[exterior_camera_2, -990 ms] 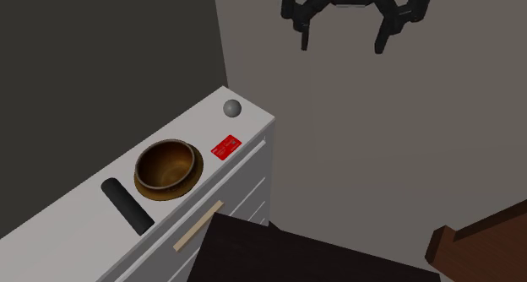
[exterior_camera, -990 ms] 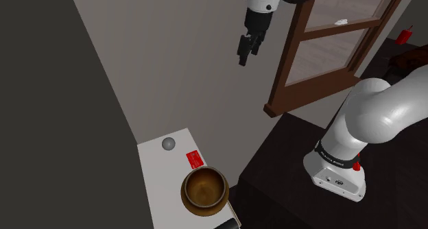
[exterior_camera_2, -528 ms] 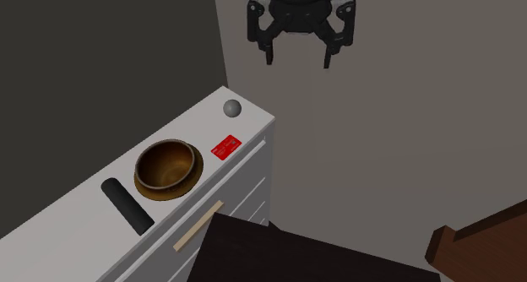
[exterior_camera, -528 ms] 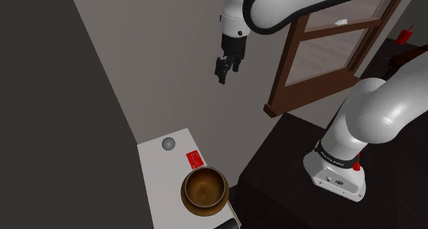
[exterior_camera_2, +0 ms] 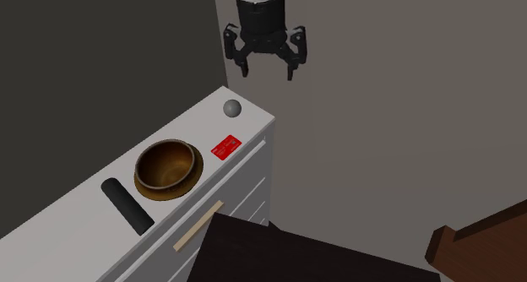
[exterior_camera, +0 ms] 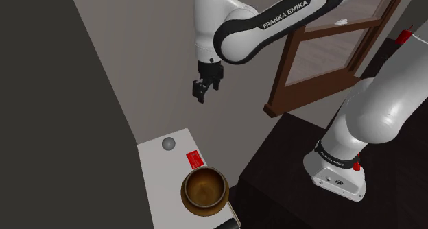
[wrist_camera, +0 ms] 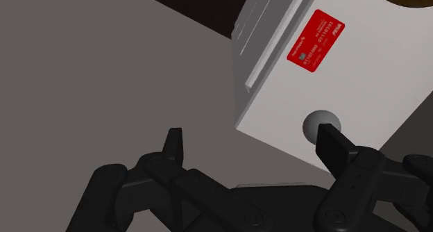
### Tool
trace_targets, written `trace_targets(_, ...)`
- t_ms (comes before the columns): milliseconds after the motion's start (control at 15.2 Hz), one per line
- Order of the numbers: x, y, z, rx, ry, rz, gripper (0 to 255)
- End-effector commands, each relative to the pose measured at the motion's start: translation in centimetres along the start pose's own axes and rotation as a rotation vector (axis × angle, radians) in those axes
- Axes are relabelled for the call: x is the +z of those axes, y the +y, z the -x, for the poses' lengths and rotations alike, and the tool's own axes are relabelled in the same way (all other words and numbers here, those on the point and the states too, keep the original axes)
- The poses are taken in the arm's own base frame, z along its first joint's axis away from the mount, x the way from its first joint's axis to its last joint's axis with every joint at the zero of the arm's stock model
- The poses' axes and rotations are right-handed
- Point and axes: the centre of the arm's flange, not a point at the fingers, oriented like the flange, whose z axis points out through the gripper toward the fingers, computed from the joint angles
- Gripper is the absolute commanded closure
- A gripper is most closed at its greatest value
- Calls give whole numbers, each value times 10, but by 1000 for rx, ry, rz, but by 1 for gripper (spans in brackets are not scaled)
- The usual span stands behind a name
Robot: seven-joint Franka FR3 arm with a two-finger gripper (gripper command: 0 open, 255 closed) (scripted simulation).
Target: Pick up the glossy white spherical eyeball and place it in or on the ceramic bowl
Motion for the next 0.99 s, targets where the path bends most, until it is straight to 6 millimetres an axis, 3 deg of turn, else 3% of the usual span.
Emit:
trace_targets(0, 21, -18, -10, 3, -5, 0, 0)
trace_targets(924, 148, -133, -87, 19, -39, 6, 0)
